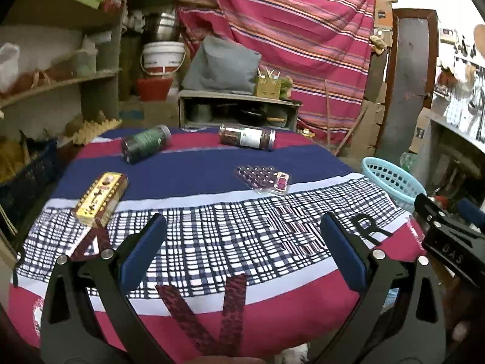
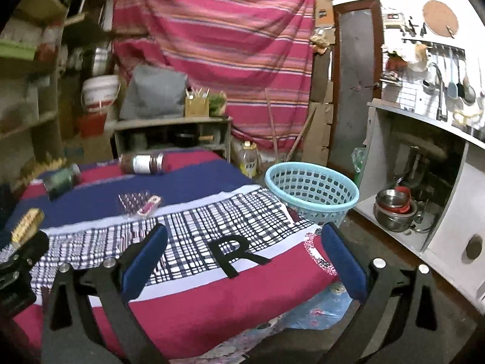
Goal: Collect trash
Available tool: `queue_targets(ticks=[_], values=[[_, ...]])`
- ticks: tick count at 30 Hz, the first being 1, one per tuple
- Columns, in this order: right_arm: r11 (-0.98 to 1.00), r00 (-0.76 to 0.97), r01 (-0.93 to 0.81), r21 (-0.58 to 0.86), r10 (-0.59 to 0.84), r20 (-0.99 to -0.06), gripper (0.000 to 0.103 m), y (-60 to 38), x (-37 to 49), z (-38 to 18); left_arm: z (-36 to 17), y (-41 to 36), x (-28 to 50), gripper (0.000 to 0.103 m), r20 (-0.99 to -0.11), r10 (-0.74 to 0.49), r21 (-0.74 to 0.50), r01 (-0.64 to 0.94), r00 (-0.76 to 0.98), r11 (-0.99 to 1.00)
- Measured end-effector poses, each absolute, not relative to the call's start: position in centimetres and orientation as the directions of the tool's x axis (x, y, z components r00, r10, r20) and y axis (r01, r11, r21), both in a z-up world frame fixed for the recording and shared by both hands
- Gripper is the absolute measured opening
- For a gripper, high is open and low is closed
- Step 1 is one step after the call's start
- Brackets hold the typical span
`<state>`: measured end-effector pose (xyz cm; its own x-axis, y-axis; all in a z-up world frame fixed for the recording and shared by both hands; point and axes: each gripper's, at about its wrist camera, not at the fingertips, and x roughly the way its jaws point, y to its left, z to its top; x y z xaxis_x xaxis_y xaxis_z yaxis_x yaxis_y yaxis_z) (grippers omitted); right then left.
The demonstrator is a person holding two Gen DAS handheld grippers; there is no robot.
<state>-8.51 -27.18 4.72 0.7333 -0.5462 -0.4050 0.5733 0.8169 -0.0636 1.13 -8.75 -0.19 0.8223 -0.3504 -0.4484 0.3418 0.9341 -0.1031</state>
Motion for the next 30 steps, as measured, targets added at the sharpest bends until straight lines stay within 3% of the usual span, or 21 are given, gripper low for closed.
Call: queue_targets(ticks=[15,30], values=[[0.819,0.732,0.571,-0.046,-0.534,-0.423,0.099,-26.8,-8.6,4.4,-0.5,-10.3,1.0,0.098,-0.443,-0.322,-0.05,0.335,0.837,0.941],[0.816,0.728,0.571,-0.083,-0.551,-0.408,0.099,-25.9,-8.5,4.5,-0.3,-9.2,1.4,0.098,-0.445,-0.307,-0.082,0.303,0.841,0.949]])
